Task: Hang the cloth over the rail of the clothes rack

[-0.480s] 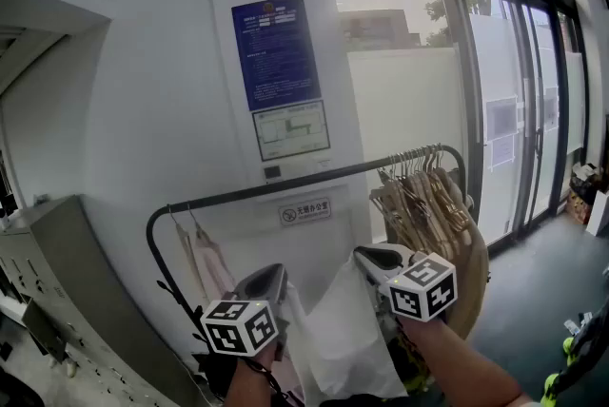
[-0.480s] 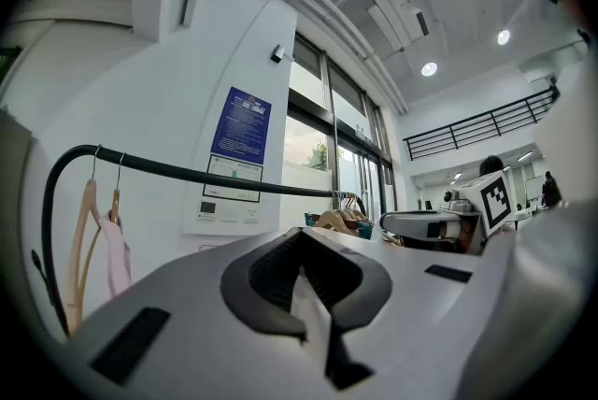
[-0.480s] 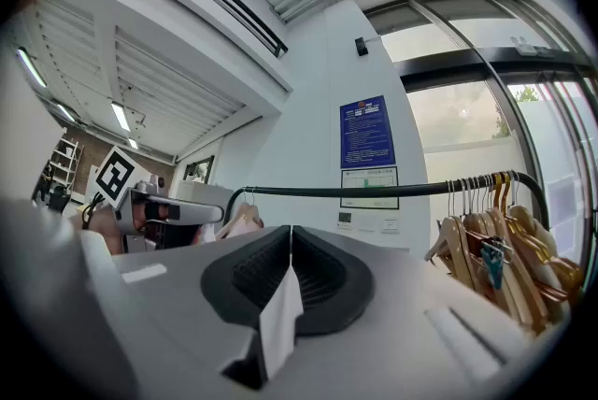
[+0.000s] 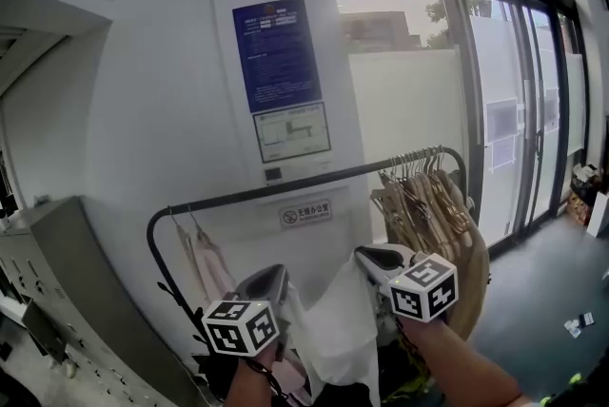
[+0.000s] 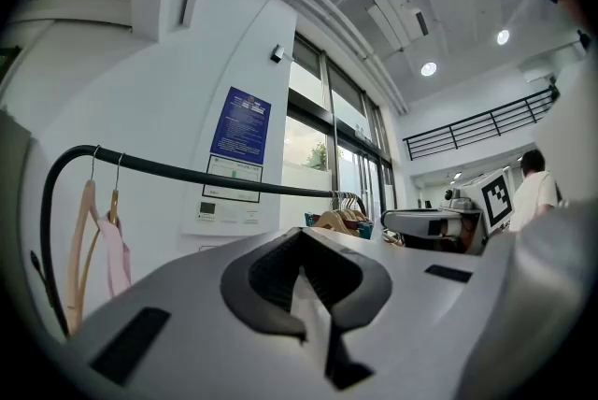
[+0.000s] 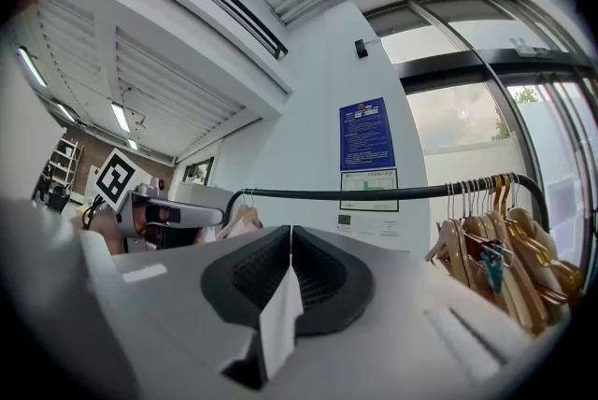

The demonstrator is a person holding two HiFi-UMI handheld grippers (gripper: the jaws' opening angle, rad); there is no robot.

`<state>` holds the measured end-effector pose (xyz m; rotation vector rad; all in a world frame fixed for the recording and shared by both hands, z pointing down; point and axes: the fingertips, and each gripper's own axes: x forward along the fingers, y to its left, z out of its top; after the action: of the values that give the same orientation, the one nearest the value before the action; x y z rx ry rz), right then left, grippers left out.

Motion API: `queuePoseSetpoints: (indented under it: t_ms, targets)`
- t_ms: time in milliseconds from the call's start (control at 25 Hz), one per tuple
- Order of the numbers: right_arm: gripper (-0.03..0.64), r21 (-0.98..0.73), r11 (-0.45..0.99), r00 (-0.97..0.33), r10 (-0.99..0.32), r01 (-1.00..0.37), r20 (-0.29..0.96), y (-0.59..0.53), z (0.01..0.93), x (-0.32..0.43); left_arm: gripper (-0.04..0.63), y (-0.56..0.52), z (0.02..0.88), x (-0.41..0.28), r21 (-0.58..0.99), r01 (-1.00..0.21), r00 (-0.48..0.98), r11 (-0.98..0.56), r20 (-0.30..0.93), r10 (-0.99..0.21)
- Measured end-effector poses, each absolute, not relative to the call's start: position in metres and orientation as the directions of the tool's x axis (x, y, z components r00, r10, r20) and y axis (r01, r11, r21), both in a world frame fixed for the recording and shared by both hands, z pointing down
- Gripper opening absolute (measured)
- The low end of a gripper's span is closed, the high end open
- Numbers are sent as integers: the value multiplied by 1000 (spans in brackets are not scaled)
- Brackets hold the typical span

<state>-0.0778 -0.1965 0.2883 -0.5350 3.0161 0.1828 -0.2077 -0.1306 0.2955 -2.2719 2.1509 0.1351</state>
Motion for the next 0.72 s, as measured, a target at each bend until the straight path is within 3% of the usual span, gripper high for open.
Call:
queuePoseSetpoints:
  t_ms: [360,720]
  targets:
    - [11,97,937,-941,-327,-334,-81,-201,292,-76,5,-134,289,-207,49,-998,45,-49,-73,-996]
    - [12,189,941,-958,-265,-282,-111,-217,235,-68,5,-151,217,-198,-59,-998,7,0,-123,-992]
